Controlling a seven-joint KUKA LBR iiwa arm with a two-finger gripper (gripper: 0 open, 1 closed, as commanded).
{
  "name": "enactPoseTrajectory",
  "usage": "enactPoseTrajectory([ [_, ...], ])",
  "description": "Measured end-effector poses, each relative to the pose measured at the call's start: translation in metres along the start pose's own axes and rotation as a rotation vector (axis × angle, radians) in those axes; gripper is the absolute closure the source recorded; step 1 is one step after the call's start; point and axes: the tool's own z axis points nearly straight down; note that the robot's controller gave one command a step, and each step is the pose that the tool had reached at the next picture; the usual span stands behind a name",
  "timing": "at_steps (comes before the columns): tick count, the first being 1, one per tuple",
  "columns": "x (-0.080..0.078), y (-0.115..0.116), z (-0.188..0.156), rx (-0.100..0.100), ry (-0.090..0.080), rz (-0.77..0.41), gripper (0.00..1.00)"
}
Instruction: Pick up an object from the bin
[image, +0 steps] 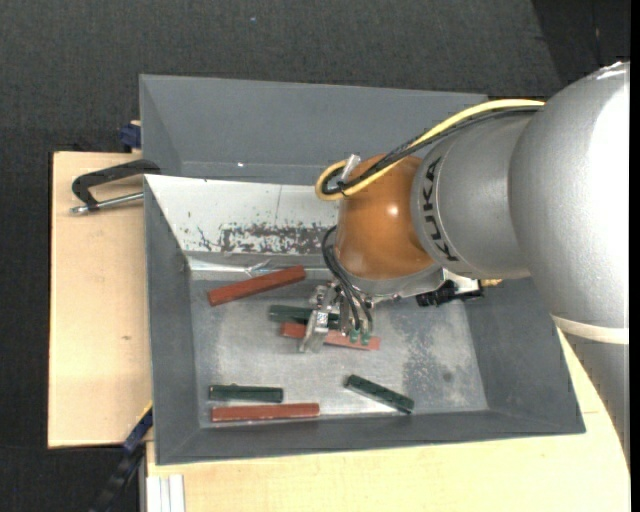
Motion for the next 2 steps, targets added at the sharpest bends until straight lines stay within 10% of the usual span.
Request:
enactPoseTrajectory([
  [2,-0.002,0.001,-0.039,-0.004,-0.01,0.0,1.0],
])
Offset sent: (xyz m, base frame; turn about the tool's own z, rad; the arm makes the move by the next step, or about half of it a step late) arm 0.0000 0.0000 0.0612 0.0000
